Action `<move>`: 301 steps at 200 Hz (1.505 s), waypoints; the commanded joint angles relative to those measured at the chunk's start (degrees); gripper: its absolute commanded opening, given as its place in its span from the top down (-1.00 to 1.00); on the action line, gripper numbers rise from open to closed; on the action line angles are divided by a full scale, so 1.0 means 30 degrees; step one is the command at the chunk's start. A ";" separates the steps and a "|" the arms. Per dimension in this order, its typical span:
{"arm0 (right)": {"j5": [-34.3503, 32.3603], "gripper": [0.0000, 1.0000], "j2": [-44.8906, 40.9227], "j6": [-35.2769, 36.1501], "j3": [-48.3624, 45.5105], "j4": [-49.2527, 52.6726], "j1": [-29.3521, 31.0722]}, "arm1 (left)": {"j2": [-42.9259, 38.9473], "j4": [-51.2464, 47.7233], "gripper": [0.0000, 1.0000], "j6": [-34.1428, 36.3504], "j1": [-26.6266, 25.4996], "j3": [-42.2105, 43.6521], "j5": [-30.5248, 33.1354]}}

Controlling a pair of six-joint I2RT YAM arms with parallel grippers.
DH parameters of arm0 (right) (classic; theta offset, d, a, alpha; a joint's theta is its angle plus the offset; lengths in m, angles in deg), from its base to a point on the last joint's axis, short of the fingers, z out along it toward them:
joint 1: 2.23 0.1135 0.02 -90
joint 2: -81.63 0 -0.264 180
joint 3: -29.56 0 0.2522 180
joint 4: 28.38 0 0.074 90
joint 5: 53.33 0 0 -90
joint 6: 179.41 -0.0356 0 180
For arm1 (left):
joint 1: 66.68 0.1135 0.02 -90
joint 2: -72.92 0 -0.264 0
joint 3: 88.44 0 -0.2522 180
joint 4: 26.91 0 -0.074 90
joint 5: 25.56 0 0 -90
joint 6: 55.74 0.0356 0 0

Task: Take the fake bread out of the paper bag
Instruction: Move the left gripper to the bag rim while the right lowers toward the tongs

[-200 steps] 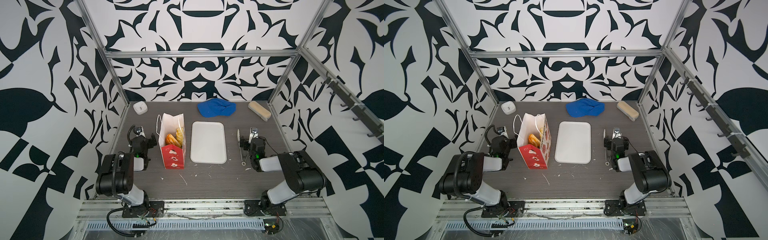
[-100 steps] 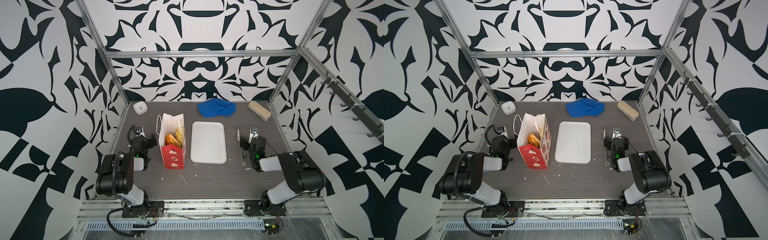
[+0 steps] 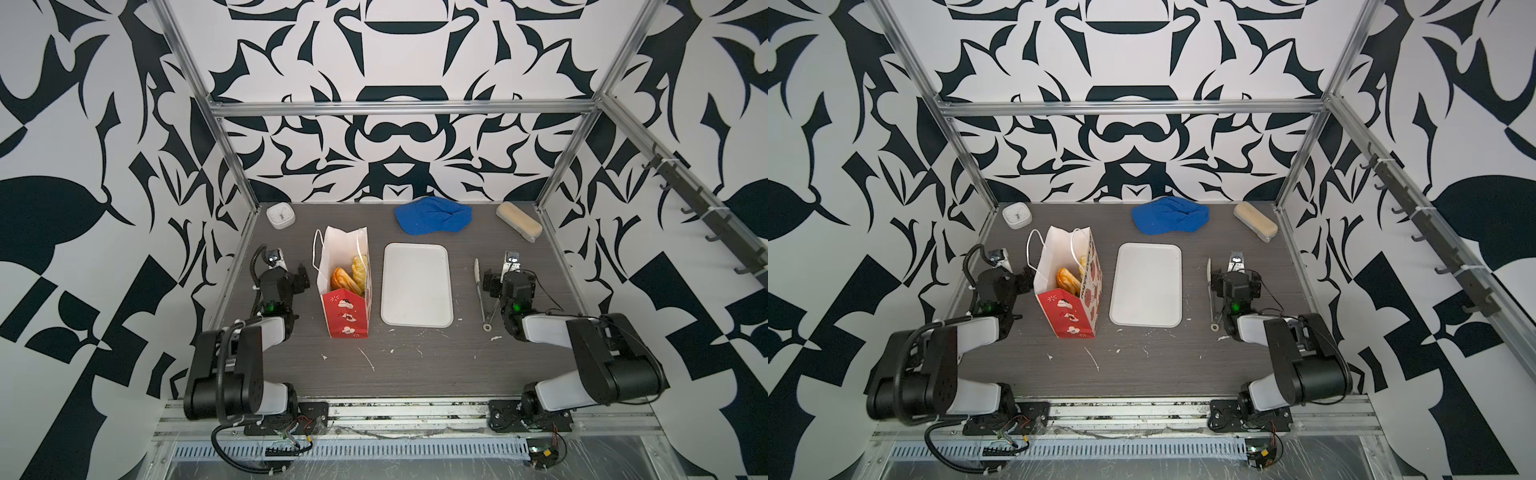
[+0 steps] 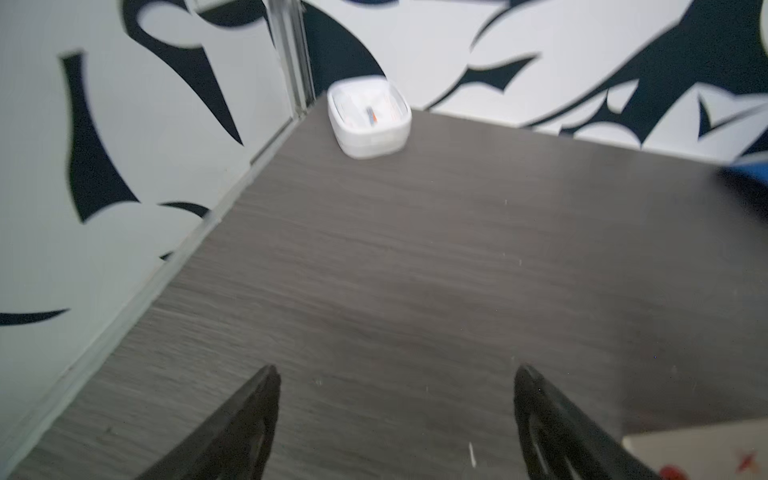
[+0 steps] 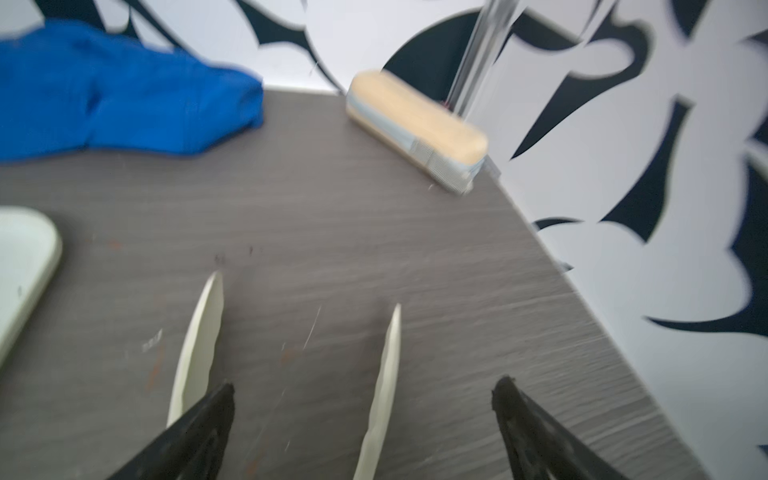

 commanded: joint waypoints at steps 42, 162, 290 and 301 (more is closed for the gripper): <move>-0.1037 -0.98 -0.5105 -0.3342 0.3190 0.8933 0.1308 | -0.9483 -0.8028 -0.60 -0.3904 -0.0896 -0.2982 0.2933; 0.2762 -0.96 -0.6490 -0.5385 0.4022 1.3548 0.2055 | -1.1877 -2.8814 -0.42 -0.5381 -0.1069 -1.3238 -1.1137; 0.2963 -0.96 -0.5177 -0.5824 0.3386 1.2823 0.2081 | -0.7542 -2.7084 -0.44 -0.4838 -0.6723 -1.2573 -0.3093; 0.3003 -0.96 -0.5096 -0.5754 0.3269 1.2787 0.2067 | -0.7358 -2.6687 -0.43 -0.4930 -0.6711 -1.2571 -0.2913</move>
